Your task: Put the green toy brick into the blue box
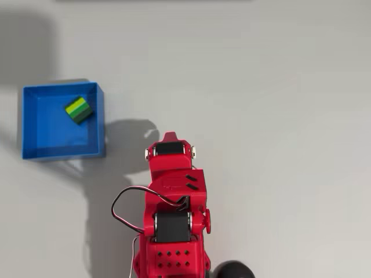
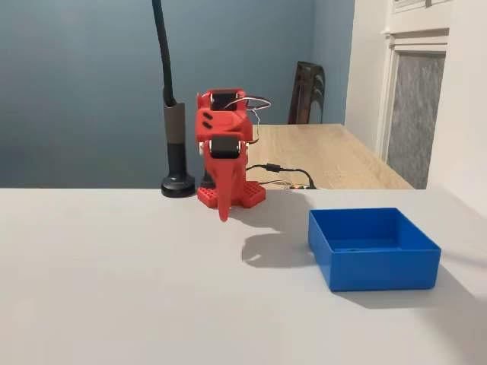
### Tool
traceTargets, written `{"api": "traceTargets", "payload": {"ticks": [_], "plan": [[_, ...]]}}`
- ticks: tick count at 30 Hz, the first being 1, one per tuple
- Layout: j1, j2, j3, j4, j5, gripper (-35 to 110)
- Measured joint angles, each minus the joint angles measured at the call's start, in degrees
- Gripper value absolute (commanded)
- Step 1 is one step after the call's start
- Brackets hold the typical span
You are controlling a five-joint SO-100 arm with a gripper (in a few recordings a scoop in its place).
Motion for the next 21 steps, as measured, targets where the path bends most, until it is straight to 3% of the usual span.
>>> {"api": "traceTargets", "payload": {"ticks": [21], "plan": [[0.7, 2.81, 1.67, 0.79, 0.09, 0]]}}
